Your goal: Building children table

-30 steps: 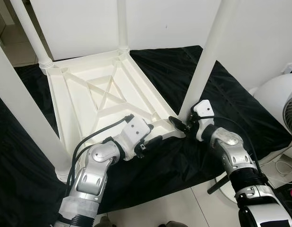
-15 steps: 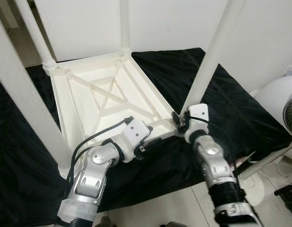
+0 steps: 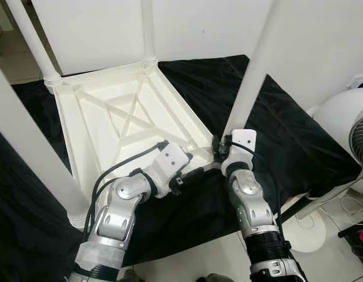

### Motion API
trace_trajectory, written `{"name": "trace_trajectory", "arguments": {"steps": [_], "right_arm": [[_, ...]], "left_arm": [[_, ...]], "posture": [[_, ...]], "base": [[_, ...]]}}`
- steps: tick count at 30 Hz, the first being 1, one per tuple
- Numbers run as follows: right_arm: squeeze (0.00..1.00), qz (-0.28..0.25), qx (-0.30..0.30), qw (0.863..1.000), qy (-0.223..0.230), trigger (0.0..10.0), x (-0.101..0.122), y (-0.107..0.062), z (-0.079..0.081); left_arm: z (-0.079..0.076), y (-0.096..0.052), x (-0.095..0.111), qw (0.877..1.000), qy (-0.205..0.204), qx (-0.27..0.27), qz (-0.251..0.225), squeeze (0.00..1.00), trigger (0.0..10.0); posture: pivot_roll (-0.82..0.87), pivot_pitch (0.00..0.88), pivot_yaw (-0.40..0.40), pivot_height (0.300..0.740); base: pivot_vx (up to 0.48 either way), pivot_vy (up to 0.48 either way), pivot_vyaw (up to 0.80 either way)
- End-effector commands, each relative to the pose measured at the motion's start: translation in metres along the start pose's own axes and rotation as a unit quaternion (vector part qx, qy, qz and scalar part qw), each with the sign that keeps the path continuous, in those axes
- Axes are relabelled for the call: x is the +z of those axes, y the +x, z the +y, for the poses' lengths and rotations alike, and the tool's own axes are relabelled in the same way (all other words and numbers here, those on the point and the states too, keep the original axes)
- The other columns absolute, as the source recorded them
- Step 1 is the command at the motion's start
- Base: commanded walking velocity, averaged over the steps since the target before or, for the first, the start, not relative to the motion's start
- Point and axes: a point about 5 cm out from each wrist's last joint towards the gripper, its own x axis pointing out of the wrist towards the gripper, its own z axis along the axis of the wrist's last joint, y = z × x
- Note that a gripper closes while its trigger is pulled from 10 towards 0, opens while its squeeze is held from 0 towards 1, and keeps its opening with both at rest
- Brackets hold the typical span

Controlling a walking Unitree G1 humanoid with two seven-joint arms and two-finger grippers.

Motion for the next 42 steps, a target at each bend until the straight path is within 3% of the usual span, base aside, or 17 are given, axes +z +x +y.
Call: {"name": "trace_trajectory", "arguments": {"steps": [1, 6, 7, 12, 15, 21, 23, 27, 35, 37, 39, 40, 42], "right_arm": [[1.00, -0.007, 0.018, 1.000, 0.009, 10.0, 0.003, -0.005, -0.001], [1.00, -0.010, 0.025, 1.000, 0.010, 10.0, 0.004, -0.011, -0.009], [0.00, -0.008, 0.041, 0.999, 0.003, 10.0, 0.003, -0.011, -0.014], [0.00, -0.007, 0.111, 0.993, -0.025, 10.0, 0.005, -0.007, -0.029], [0.00, -0.002, 0.211, 0.975, -0.068, 10.0, 0.004, -0.006, -0.036], [0.00, 0.016, 0.275, 0.957, -0.087, 10.0, -0.001, -0.002, -0.037], [0.00, 0.025, 0.313, 0.944, -0.098, 10.0, -0.003, 0.003, -0.036], [0.00, 0.033, 0.340, 0.933, -0.109, 10.0, -0.004, 0.013, -0.035], [0.00, 0.044, 0.343, 0.930, -0.122, 10.0, -0.006, 0.030, -0.036], [0.00, 0.060, 0.338, 0.930, -0.129, 2.7, -0.012, 0.033, -0.040], [0.00, 0.063, 0.339, 0.930, -0.130, 2.7, -0.013, 0.034, -0.041], [0.00, 0.064, 0.339, 0.930, -0.130, 0.0, -0.014, 0.034, -0.041], [0.00, 0.066, 0.341, 0.930, -0.124, 0.0, -0.016, 0.033, -0.043]], "left_arm": [[0.010, 0.000, -0.002, 0.997, 0.000, 0.082, 0.003, 0.00, 10.0], [0.007, 0.002, 0.000, 0.997, -0.004, 0.081, -0.003, 0.00, 10.0], [0.006, 0.001, 0.000, 0.997, -0.006, 0.078, -0.005, 0.00, 10.0], [0.005, 0.000, -0.001, 0.997, -0.006, 0.072, -0.005, 0.00, 10.0], [0.002, -0.003, -0.002, 0.999, -0.009, 0.039, -0.006, 0.00, 10.0], [0.001, -0.004, -0.001, 1.000, -0.009, 0.022, -0.007, 0.00, 10.0], [0.001, -0.004, -0.001, 1.000, -0.007, 0.018, -0.007, 0.00, 10.0], [0.004, -0.004, 0.000, 1.000, -0.004, 0.022, -0.007, 0.00, 10.0], [0.007, -0.002, 0.002, 1.000, 0.000, 0.029, -0.012, 0.00, 10.0], [0.005, -0.002, 0.002, 0.999, -0.002, 0.032, -0.013, 0.00, 10.0], [0.005, -0.002, 0.002, 0.999, -0.002, 0.032, -0.013, 0.00, 10.0], [0.004, -0.002, 0.003, 0.999, -0.002, 0.032, -0.014, 0.00, 10.0], [0.004, -0.003, 0.002, 0.999, -0.004, 0.035, -0.012, 0.00, 10.0]], "posture": [[-0.07, 0.000, 0.016, 0.740], [-0.07, 0.000, 0.012, 0.740], [-0.07, 0.000, 0.011, 0.740], [-0.08, 0.000, 0.017, 0.740], [-0.08, 0.000, 0.018, 0.740], [-0.08, 0.000, 0.020, 0.740], [-0.07, 0.000, 0.019, 0.740], [-0.06, 0.000, 0.013, 0.740], [-0.06, 0.000, 0.001, 0.740], [-0.05, 0.000, -0.004, 0.740], [-0.05, 0.000, -0.004, 0.740], [-0.04, 0.000, -0.010, 0.740], [-0.04, 0.000, -0.008, 0.740]], "base": [[0.000, 0.000, 0.00], [0.000, 0.000, 0.00], [0.000, 0.000, 0.00], [0.000, 0.000, 0.00], [0.000, 0.000, 0.00], [0.000, 0.000, 0.00], [0.000, 0.000, 0.00], [0.000, 0.000, 0.00], [0.000, 0.000, 0.00], [0.000, 0.000, 0.00], [0.000, 0.000, 0.00], [0.000, 0.000, 0.00], [0.000, 0.000, 0.00]]}}
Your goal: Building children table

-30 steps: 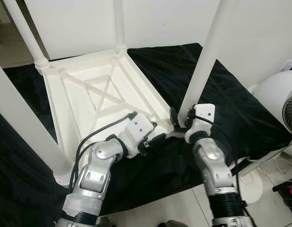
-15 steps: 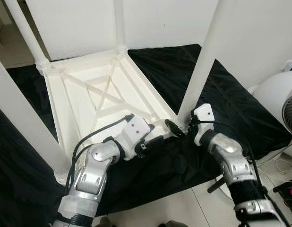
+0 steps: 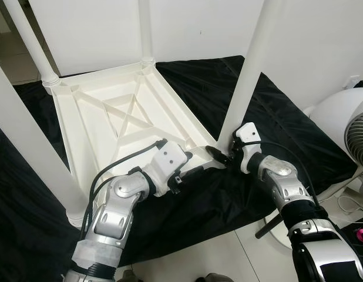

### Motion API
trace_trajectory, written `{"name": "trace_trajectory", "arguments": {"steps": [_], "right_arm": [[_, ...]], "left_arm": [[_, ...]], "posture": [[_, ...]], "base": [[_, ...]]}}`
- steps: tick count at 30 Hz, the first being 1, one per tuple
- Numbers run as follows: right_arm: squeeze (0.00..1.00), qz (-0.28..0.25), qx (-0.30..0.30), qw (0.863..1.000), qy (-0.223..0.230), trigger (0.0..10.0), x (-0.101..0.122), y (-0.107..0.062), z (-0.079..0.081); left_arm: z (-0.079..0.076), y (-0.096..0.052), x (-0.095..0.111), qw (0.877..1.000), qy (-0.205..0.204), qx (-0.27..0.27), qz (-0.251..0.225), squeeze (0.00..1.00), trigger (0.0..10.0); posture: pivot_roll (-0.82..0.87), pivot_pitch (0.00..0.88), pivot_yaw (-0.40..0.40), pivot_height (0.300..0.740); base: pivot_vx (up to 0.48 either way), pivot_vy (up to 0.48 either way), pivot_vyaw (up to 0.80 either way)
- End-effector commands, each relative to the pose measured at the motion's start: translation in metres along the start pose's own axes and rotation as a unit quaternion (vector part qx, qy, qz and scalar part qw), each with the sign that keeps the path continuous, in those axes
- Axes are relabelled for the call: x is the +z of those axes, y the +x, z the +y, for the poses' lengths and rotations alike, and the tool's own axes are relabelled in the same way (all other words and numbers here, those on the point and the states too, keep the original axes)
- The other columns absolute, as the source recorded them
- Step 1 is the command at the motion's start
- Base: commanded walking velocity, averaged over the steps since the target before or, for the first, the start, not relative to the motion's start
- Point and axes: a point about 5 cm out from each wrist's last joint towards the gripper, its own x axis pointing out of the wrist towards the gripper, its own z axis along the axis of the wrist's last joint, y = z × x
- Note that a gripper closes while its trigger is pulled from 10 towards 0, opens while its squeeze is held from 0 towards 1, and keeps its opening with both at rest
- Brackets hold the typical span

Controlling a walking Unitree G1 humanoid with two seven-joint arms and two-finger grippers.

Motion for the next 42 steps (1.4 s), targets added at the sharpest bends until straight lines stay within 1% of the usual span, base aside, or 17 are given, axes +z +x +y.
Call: {"name": "trace_trajectory", "arguments": {"steps": [1, 3, 4, 7, 8, 15, 17, 19, 22, 24, 26, 27, 28, 32, 33, 38, 42], "right_arm": [[0.00, 0.009, 0.011, 1.000, 0.002, 0.0, -0.004, 0.001, 0.002], [0.00, 0.006, 0.010, 1.000, 0.003, 0.0, -0.005, 0.001, 0.001], [0.00, 0.001, 0.005, 1.000, 0.004, 3.8, -0.006, 0.000, 0.002], [0.00, -0.001, 0.001, 1.000, 0.003, 3.8, -0.007, 0.000, 0.003], [0.00, -0.006, -0.006, 1.000, 0.011, 10.0, -0.007, 0.000, 0.004], [0.00, -0.019, -0.045, 0.998, 0.028, 10.0, -0.007, 0.001, 0.007], [0.00, -0.026, -0.096, 0.995, 0.027, 10.0, -0.007, 0.001, 0.012], [0.00, -0.026, -0.096, 0.995, 0.027, 10.0, -0.007, 0.001, 0.012], [0.00, -0.041, -0.180, 0.982, 0.038, 10.0, -0.004, 0.000, 0.024], [0.00, -0.041, -0.180, 0.982, 0.038, 10.0, -0.004, 0.000, 0.024], [0.00, -0.042, -0.211, 0.976, 0.047, 10.0, -0.003, 0.000, 0.026], [0.00, -0.039, -0.281, 0.956, 0.070, 10.0, -0.003, -0.001, 0.035], [0.00, -0.039, -0.281, 0.956, 0.070, 10.0, -0.003, -0.001, 0.035], [0.00, -0.035, -0.341, 0.936, 0.083, 10.0, -0.002, -0.001, 0.046], [0.00, -0.037, -0.360, 0.927, 0.100, 10.0, 0.001, 0.003, 0.057], [0.00, -0.051, -0.319, 0.940, 0.108, 10.0, 0.008, 0.013, 0.074], [0.00, -0.062, -0.304, 0.946, 0.092, 10.0, 0.009, 0.008, 0.072]], "left_arm": [[0.003, -0.002, 0.001, 0.999, -0.002, 0.044, -0.004, 0.00, 10.0], [0.003, -0.002, 0.001, 0.999, -0.002, 0.045, -0.004, 0.00, 10.0], [0.002, -0.003, 0.000, 0.999, -0.003, 0.044, -0.003, 0.00, 10.0], [0.002, -0.004, 0.000, 0.999, -0.003, 0.043, -0.002, 0.00, 10.0], [0.001, -0.004, -0.001, 0.999, -0.004, 0.042, -0.001, 0.00, 10.0], [-0.001, -0.006, -0.002, 0.999, -0.005, 0.038, 0.004, 0.00, 10.0], [-0.001, -0.008, -0.003, 0.999, -0.005, 0.038, 0.008, 0.00, 10.0], [-0.001, -0.008, -0.003, 0.999, -0.005, 0.038, 0.008, 0.00, 10.0], [-0.002, -0.011, -0.005, 0.999, -0.007, 0.036, 0.013, 0.00, 10.0], [-0.002, -0.011, -0.005, 0.999, -0.007, 0.036, 0.013, 0.00, 10.0], [-0.003, -0.012, -0.006, 0.999, -0.007, 0.036, 0.014, 0.00, 10.0], [-0.003, -0.013, -0.006, 0.999, -0.007, 0.035, 0.015, 0.00, 10.0], [-0.003, -0.013, -0.006, 0.999, -0.007, 0.035, 0.015, 0.00, 10.0], [-0.004, -0.013, -0.005, 0.999, -0.006, 0.033, 0.016, 0.00, 10.0], [-0.004, -0.013, -0.005, 0.999, -0.006, 0.032, 0.016, 0.00, 10.0], [-0.005, -0.012, -0.005, 0.999, -0.006, 0.031, 0.016, 0.00, 10.0], [-0.007, -0.012, -0.005, 0.999, -0.006, 0.028, 0.016, 0.00, 10.0]], "posture": [[-0.04, 0.000, -0.008, 0.740], [-0.04, 0.000, -0.008, 0.740], [-0.04, 0.000, -0.004, 0.740], [-0.05, 0.000, -0.003, 0.740], [-0.05, 0.000, 0.002, 0.740], [-0.04, 0.000, 0.006, 0.740], [-0.04, 0.000, 0.015, 0.740], [-0.04, 0.000, 0.015, 0.740], [-0.04, 0.000, 0.016, 0.740], [-0.04, 0.000, 0.016, 0.740], [-0.04, 0.000, 0.016, 0.740], [-0.04, 0.000, 0.017, 0.740], [-0.04, 0.000, 0.017, 0.740], [-0.04, 0.000, 0.015, 0.740], [-0.04, 0.000, 0.015, 0.740], [-0.04, 0.000, 0.016, 0.740], [-0.04, 0.000, 0.013, 0.740]], "base": [[0.000, 0.000, 0.00], [0.000, 0.000, 0.00], [0.000, 0.000, 0.00], [0.000, 0.000, 0.00], [0.000, 0.000, 0.00], [0.000, 0.000, 0.00], [0.000, 0.000, 0.00], [0.000, 0.000, 0.00], [0.000, 0.000, 0.00], [0.000, 0.000, 0.00], [0.000, 0.000, 0.00], [0.000, 0.000, 0.00], [0.000, 0.000, 0.00], [0.000, 0.000, 0.00], [0.000, 0.000, 0.00], [0.000, 0.000, 0.00], [0.000, 0.000, 0.00]]}}
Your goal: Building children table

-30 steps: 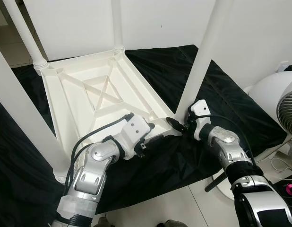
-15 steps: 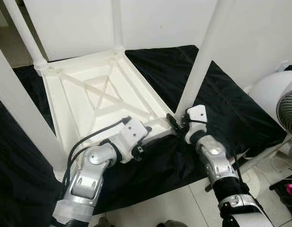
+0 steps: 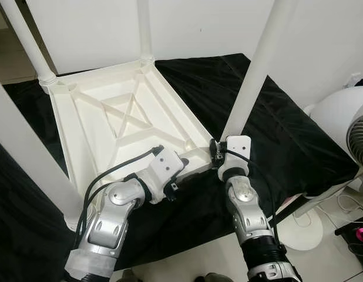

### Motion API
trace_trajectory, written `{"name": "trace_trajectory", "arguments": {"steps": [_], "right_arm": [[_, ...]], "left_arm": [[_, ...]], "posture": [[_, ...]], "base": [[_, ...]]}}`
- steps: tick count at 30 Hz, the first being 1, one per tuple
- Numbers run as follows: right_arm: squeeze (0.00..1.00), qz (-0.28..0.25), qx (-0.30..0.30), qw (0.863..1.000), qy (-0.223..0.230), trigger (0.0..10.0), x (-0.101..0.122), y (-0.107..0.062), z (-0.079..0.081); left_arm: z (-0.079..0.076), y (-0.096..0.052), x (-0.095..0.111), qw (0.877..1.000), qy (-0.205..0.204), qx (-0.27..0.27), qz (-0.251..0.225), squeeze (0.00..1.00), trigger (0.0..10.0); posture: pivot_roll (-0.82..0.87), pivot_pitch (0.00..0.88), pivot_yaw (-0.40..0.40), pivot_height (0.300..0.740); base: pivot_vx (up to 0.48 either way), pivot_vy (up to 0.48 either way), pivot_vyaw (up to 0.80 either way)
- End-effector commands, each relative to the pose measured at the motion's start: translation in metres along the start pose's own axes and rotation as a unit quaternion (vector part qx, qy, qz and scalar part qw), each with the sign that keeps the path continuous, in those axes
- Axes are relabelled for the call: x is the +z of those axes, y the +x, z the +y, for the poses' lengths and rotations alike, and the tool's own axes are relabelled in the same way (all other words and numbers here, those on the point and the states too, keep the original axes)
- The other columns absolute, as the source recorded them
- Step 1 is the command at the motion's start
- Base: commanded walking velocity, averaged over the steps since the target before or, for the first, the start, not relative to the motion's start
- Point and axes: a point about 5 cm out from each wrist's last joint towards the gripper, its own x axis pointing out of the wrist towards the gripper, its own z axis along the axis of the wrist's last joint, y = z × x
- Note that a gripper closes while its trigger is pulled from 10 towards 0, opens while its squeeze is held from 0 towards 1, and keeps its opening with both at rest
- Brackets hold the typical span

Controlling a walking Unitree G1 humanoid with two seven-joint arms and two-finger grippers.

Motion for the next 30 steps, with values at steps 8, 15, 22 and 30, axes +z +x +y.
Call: {"name": "trace_trajectory", "arguments": {"steps": [8, 15, 22, 30], "right_arm": [[1.00, -0.029, 0.062, 0.997, 0.030, 10.0, 0.011, -0.013, 0.000], [0.00, -0.033, 0.143, 0.989, 0.033, 10.0, 0.012, -0.020, -0.013], [0.00, -0.012, 0.253, 0.967, -0.021, 10.0, 0.011, -0.017, -0.045], [0.00, 0.003, 0.300, 0.952, -0.066, 10.0, 0.012, -0.003, -0.057]], "left_arm": [[0.002, -0.001, -0.002, 0.999, -0.002, 0.039, 0.004, 0.00, 10.0], [-0.001, -0.001, -0.001, 0.999, -0.003, 0.037, 0.003, 0.00, 10.0], [-0.001, -0.002, 0.000, 0.999, -0.001, 0.033, 0.004, 0.00, 10.0], [0.002, -0.001, 0.003, 0.999, 0.001, 0.035, 0.001, 0.00, 10.0]], "posture": [[-0.04, 0.000, 0.000, 0.740], [-0.04, 0.000, 0.000, 0.740], [-0.05, 0.000, 0.013, 0.740], [-0.05, 0.000, 0.019, 0.740]], "base": [[0.000, 0.000, 0.00], [0.000, 0.000, 0.00], [0.000, 0.000, 0.00], [0.000, 0.000, 0.00]]}}
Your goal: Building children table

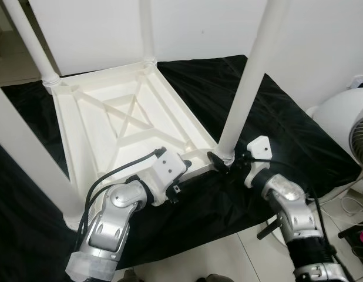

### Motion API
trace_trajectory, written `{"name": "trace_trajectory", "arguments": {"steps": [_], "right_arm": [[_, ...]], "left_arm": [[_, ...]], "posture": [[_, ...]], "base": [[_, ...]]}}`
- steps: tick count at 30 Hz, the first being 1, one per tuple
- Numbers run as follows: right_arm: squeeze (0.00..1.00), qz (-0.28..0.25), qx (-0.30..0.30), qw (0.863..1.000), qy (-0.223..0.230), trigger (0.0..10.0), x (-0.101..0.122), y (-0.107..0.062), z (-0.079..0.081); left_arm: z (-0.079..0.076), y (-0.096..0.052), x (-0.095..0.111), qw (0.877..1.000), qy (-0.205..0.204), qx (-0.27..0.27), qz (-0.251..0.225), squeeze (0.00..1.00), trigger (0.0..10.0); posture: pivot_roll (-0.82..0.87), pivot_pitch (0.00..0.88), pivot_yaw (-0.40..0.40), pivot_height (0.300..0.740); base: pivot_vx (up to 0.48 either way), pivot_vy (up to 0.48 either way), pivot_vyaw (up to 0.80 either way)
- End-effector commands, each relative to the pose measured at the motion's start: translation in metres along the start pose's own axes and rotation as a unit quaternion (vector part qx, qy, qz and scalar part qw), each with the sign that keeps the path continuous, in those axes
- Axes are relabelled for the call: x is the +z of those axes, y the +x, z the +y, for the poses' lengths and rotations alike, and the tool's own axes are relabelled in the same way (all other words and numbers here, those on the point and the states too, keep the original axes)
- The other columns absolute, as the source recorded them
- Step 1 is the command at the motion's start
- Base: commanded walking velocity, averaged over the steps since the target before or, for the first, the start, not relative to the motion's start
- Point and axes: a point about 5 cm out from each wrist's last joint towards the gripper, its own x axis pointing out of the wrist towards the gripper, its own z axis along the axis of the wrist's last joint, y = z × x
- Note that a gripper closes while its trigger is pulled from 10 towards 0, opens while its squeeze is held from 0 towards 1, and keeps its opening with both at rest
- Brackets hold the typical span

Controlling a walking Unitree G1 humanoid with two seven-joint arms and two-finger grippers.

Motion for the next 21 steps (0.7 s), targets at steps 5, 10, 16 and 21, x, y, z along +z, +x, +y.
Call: {"name": "trace_trajectory", "arguments": {"steps": [5, 10, 16, 21], "right_arm": [[0.00, 0.032, 0.061, 0.998, -0.013, 10.0, -0.009, 0.020, -0.002], [0.00, 0.036, 0.074, 0.996, -0.012, 10.0, -0.009, 0.027, -0.003], [0.00, 0.049, 0.086, 0.995, -0.012, 0.0, -0.012, 0.033, -0.005], [0.00, 0.055, 0.090, 0.994, -0.001, 0.0, -0.019, 0.030, -0.009]], "left_arm": [[0.005, 0.004, 0.003, 0.999, -0.001, 0.039, 0.000, 0.00, 10.0], [0.005, 0.004, 0.004, 0.999, 0.002, 0.040, -0.001, 0.00, 10.0], [0.007, 0.004, 0.006, 0.999, 0.004, 0.050, -0.003, 0.00, 10.0], [0.008, 0.004, 0.006, 0.998, 0.002, 0.059, -0.005, 0.00, 10.0]], "posture": [[-0.05, 0.000, 0.025, 0.740], [-0.04, 0.000, 0.017, 0.740], [-0.02, 0.000, 0.002, 0.740], [-0.02, 0.000, -0.014, 0.740]], "base": [[0.000, 0.000, 0.00], [0.000, 0.000, 0.00], [0.000, 0.000, 0.00], [0.000, 0.000, 0.00]]}}
